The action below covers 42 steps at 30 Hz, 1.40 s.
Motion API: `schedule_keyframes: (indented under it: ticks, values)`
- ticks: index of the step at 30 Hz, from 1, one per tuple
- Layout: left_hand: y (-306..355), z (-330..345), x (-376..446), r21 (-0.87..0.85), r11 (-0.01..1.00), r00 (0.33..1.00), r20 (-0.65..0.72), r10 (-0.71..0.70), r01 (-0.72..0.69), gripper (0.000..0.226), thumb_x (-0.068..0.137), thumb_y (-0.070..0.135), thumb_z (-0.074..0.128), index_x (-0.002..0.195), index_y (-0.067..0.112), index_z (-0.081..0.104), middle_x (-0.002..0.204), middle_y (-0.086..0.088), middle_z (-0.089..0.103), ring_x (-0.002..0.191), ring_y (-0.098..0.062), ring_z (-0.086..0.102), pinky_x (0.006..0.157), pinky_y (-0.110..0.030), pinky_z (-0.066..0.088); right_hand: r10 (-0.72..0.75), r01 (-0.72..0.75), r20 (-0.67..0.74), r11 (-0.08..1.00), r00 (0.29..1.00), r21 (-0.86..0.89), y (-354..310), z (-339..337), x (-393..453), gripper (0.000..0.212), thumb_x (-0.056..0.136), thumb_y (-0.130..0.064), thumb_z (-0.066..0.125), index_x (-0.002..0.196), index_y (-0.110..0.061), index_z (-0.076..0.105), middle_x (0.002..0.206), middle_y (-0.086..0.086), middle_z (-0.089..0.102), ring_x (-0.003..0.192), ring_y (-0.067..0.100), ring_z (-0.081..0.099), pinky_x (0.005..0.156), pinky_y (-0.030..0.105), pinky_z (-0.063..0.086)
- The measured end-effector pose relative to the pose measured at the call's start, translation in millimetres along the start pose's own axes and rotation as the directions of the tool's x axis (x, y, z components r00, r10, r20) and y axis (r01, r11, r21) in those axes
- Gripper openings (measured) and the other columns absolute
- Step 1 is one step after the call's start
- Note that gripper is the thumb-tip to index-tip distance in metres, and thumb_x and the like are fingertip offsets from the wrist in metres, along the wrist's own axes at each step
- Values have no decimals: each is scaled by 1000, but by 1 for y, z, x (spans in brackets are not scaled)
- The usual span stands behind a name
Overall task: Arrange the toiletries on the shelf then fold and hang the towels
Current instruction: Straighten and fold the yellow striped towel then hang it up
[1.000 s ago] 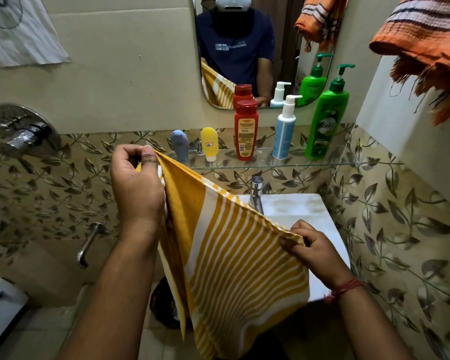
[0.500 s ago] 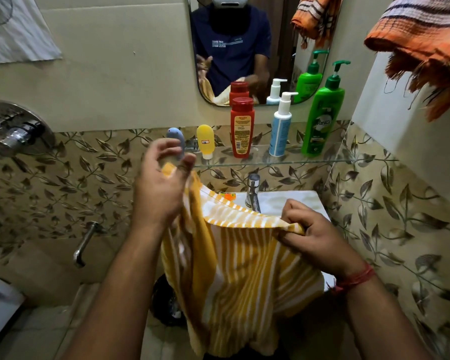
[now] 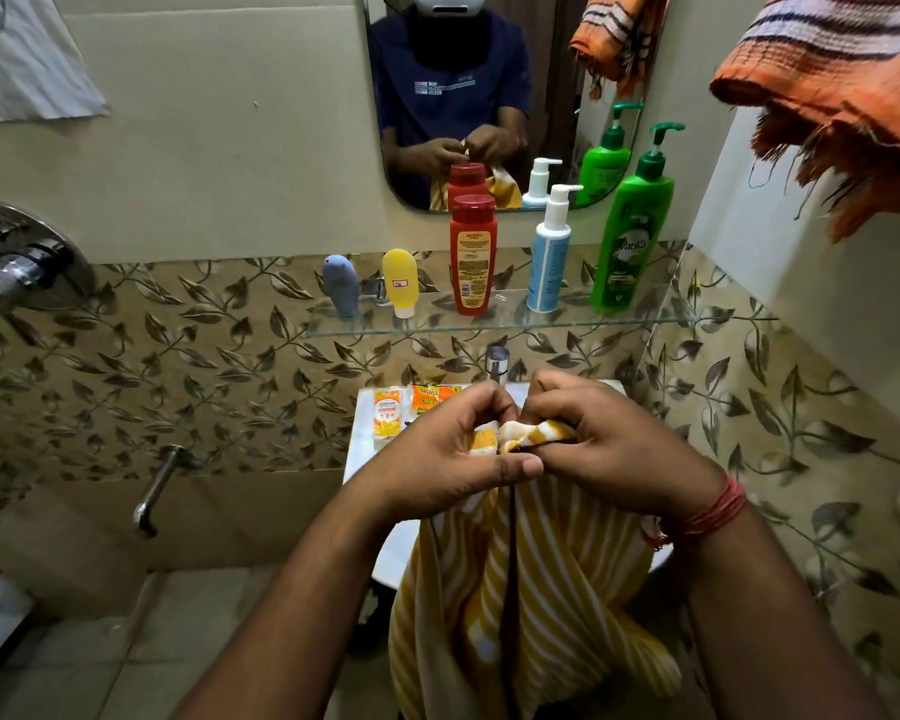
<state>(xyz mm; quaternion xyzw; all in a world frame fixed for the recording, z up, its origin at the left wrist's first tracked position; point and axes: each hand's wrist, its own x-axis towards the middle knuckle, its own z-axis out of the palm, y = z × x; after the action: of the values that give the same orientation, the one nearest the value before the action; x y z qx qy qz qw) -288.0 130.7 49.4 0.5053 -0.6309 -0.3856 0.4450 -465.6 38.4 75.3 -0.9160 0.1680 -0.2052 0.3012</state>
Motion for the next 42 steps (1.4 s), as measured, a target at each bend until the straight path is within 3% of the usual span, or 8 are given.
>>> schedule_keyframes:
  ticks: [8, 14, 21, 26, 29, 32, 37, 42]
  values:
    - [-7, 5, 1, -222, 973, 997, 60, -55, 67, 15, 76, 30, 74, 80, 25, 61, 79, 9, 55, 75, -7, 50, 66, -20, 40, -27, 21, 57, 994, 998, 106, 3, 3, -8, 23, 85, -27, 69, 74, -42, 55, 79, -9, 46, 73, 7, 50, 65, 18, 36]
    - [-11, 3, 3, -223, 973, 997, 67, -38, 52, 9, 88, 27, 68, 79, 23, 67, 88, -2, 60, 87, -19, 54, 80, -35, 41, -8, 1, 58, 991, 998, 130, 13, 3, -15, 19, 88, -30, 71, 74, -24, 60, 79, -7, 47, 73, 6, 51, 66, 18, 37]
    - [-13, -1, 4, 60, 997, 997, -54, 54, -51, 17, 95, 24, 60, 78, 27, 63, 84, 12, 62, 84, -7, 58, 78, -23, 43, 104, -152, 188, 952, 977, 265, 21, 0, -24, 23, 90, -34, 71, 71, -25, 61, 74, -5, 50, 70, 4, 50, 65, 29, 39]
    - [-13, -15, 1, 186, 980, 954, -273, 122, -72, 15, 92, 34, 57, 79, 28, 62, 84, 15, 61, 86, -8, 59, 80, -24, 45, 243, -329, 311, 907, 919, 263, 37, 2, -35, 64, 83, -58, 70, 86, 6, 60, 103, 30, 53, 97, 47, 57, 87, 62, 46]
    - [-15, -16, -1, 244, 969, 935, -332, 127, -45, 15, 92, 26, 57, 79, 22, 63, 85, 9, 61, 85, -4, 59, 78, -18, 44, 289, -358, 326, 917, 900, 174, 41, -2, -37, 50, 83, -53, 72, 76, -5, 62, 85, 12, 51, 78, 29, 55, 75, 49, 45]
    - [-19, -12, -2, 280, 959, 936, -328, 125, -30, 16, 92, 25, 57, 77, 23, 62, 88, 6, 62, 87, -5, 59, 80, -15, 43, 362, -367, 278, 929, 890, -35, 35, -8, -34, 32, 87, -43, 72, 60, -31, 58, 73, -8, 46, 67, 6, 49, 67, 31, 37]
    - [-19, -14, -7, 360, 933, 954, -276, 117, -11, 16, 92, 28, 57, 77, 28, 61, 91, 5, 62, 91, -7, 59, 81, -15, 43, 387, -341, 16, 829, 922, -444, 32, -3, -32, 13, 88, -28, 59, 86, -24, 71, 84, -6, 65, 82, 14, 60, 70, 36, 49]
    - [-20, -15, -9, 415, 910, 953, -280, 118, 10, 19, 97, 22, 58, 79, 27, 59, 93, 5, 61, 92, -7, 58, 82, -22, 45, 300, -386, -300, 876, 905, -289, 38, 2, -38, 26, 83, -36, 52, 99, -38, 71, 79, -8, 69, 73, 13, 61, 59, 34, 48]
